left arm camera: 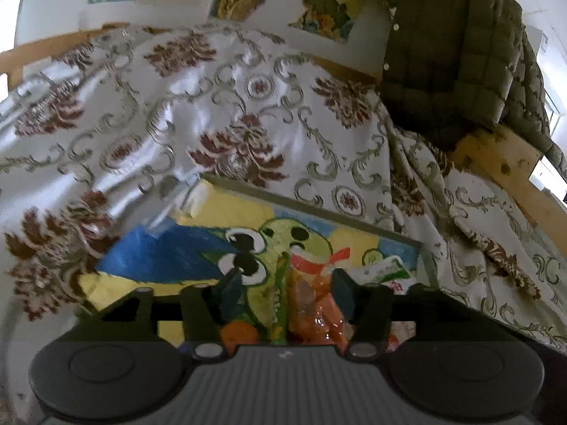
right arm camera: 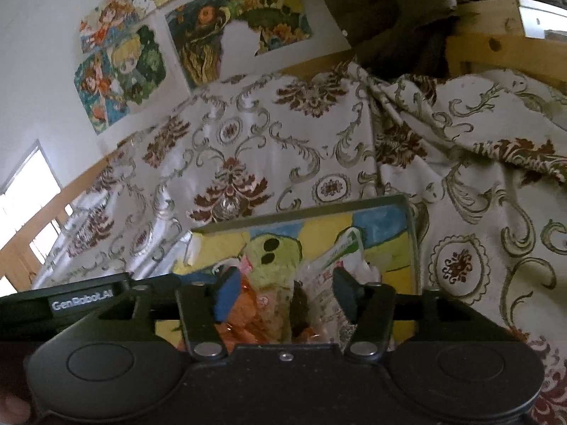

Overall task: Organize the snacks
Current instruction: 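Open both grippers to drop the candy bag and yellow packet into the tray, then withdraw both grippers toward the gold foil packet and yellow biscuit packet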

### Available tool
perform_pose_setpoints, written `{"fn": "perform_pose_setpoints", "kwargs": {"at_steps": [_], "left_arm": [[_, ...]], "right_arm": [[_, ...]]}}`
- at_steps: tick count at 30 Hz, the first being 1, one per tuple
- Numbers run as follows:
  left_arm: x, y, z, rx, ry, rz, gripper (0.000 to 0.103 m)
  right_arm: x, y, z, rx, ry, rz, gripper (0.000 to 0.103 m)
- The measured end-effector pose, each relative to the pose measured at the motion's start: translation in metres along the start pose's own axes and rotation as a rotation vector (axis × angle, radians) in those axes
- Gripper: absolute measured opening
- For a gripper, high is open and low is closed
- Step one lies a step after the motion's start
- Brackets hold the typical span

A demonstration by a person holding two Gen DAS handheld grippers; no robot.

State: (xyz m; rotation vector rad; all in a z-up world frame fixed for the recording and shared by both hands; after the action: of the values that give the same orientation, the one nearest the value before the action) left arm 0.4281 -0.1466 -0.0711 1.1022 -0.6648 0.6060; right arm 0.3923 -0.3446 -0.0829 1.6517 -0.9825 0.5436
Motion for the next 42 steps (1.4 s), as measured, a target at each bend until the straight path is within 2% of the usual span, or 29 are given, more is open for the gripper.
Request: {"fn": "perform_pose_setpoints", "kwargs": {"at_steps": [2, 5, 8, 9, 21, 37, 42], "left_arm": [[0.004, 0.011, 0.0, 0.012, -0.001, 0.021, 0.08], [0.009, 0.032, 0.0, 0.033, -0.004, 0.068, 0.094], [0.011, 0.05, -0.002, 0.049, -0.005, 0.093, 0.1], [0.012, 0.056, -0.002, 0.054, -0.004, 0.1, 0.101], [-0.006, 0.136, -0.007, 0.065, -0.012, 0.189, 0.103], [-0.084, 0.236, -0.031, 0.076, -0.043, 0.221, 0.103], [-0.11, 0.26, -0.034, 0.092, -0.089, 0.244, 0.103]], "right_arm": [[0.003, 0.008, 0.0, 0.005, -0.008, 0.014, 0.079], [0.009, 0.023, -0.001, 0.01, 0.0, 0.036, 0.09], [0.012, 0.04, 0.0, 0.025, -0.006, 0.056, 0.099], [0.013, 0.046, 0.0, 0.027, -0.01, 0.064, 0.102], [-0.007, 0.128, -0.015, -0.006, 0.097, 0.148, 0.102], [-0.076, 0.233, -0.04, -0.095, 0.264, 0.249, 0.102], [-0.099, 0.252, -0.047, -0.115, 0.265, 0.234, 0.102]]}}
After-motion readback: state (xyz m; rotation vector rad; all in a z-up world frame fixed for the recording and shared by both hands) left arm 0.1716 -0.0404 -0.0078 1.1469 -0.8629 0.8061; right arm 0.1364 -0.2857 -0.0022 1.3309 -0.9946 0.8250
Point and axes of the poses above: each gripper's, at about its wrist camera, not at the fingertips, and y roughly against the way its jaws point, z to its right, x to its top, the point moved 3 cm from there along -y, roughly the way its jaws point, and after that the axes turned 4 degrees about -x, right-handed, at the moved point
